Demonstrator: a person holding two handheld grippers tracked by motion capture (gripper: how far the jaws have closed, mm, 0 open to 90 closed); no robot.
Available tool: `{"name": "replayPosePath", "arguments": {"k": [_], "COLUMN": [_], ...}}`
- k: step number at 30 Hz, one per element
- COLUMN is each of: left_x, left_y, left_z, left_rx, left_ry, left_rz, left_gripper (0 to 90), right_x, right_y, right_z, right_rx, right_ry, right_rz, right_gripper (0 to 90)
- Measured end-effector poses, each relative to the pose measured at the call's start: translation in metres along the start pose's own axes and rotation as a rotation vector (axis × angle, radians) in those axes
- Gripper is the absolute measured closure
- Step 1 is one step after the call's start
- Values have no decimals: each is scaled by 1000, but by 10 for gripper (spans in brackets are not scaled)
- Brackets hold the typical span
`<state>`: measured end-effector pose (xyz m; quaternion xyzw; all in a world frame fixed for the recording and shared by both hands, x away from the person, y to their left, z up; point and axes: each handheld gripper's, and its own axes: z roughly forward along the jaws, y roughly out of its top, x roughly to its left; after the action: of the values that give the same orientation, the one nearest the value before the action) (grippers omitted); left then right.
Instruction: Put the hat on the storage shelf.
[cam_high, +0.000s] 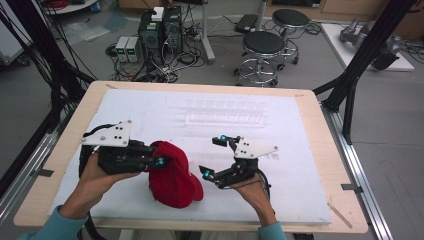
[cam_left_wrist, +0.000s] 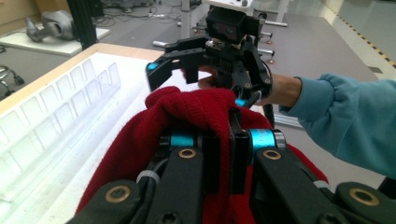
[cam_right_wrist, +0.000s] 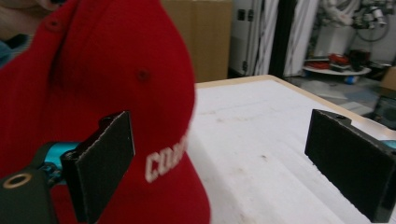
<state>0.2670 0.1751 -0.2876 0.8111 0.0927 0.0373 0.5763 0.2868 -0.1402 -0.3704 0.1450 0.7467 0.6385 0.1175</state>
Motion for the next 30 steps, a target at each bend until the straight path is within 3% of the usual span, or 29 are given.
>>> {"name": "replayPosePath", "arguments": {"k": [10, 20, 29, 30], "left_x": [-2, -3, -4, -4], "left_y": [2, 4, 5, 5], "left_z": [8, 13, 15, 15], "left_rx": [9, 9, 11, 14], "left_ry": [-21, -36, -46, -45], "left_rz": [2, 2, 3, 6], "left_gripper": [875, 874, 874, 874], "right_x": [9, 14, 16, 15], "right_y": [3, 5, 5, 5], "right_z": [25, 33, 39, 40], "right_rx": [33, 45, 45, 44], "right_ry": [73, 103, 151, 180], "right_rz": [-12, -21, -1, -6], "right_gripper": [71, 72, 74, 147]}}
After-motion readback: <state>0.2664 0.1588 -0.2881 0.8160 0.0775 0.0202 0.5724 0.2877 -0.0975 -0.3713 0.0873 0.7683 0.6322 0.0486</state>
